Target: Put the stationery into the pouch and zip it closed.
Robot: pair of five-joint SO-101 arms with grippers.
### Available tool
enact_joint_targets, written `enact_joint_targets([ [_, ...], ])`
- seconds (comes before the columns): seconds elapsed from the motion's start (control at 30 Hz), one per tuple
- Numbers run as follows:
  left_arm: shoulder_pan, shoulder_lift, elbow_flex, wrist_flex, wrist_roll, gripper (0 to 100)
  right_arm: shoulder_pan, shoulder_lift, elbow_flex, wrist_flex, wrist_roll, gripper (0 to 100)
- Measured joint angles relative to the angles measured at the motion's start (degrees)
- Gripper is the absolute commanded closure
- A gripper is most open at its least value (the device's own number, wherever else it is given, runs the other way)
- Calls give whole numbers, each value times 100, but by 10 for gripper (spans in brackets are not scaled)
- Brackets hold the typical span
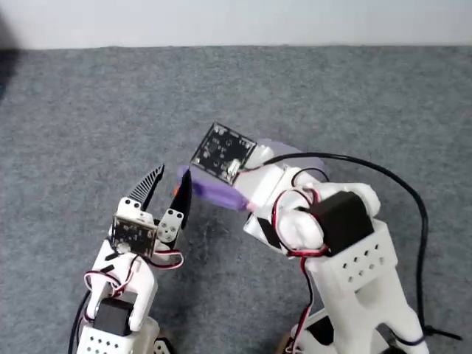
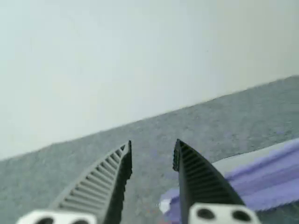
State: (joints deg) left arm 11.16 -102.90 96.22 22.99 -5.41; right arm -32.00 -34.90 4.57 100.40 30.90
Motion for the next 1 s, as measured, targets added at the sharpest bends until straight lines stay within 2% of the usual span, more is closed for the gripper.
enact_joint_targets([
  [0.23,862,0,-132,-132,-237,866,369,-633,589,9,53,991],
  [0.37,870,0,-141,-149,-580,912,809,-914,598,-62,53,991],
  [0.47,651,-9,-334,-158,-651,917,1231,-1037,589,-510,53,991],
  [0.63,-18,0,-589,-158,-668,924,1556,-1037,413,-1855,176,991],
  [0.73,-510,0,-607,-158,-668,991,1538,-1037,396,-2743,624,991],
  [0.87,-1143,0,-607,-158,-668,988,1574,-967,396,-3824,1275,991],
  [1.0,-1415,0,-607,-26,-668,988,1574,-791,396,-4844,1916,991],
])
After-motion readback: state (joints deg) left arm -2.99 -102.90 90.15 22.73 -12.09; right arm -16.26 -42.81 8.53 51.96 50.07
